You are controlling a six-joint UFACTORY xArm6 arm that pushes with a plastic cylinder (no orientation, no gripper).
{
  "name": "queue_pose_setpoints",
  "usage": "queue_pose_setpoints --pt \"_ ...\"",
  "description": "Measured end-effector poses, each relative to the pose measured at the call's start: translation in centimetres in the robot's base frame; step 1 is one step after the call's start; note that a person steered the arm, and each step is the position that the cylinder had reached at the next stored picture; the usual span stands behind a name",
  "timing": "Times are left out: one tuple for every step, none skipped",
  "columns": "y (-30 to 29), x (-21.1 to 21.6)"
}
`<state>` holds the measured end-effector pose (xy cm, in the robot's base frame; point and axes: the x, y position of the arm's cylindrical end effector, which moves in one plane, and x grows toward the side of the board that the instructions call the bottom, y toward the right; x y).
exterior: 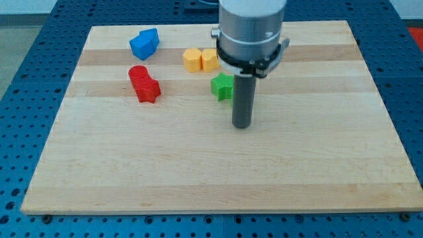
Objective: Move the green circle towards top left
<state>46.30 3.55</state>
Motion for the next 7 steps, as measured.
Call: queue_pose_setpoints --pt "0.0 -2.5" --pt "0.3 -4.6" --pt "0.5 -7.4" --pt "2.0 -10.4" --pt "2.7 -12.6" --pt "5.2 -13.3" --pt "8.2 -15.5"
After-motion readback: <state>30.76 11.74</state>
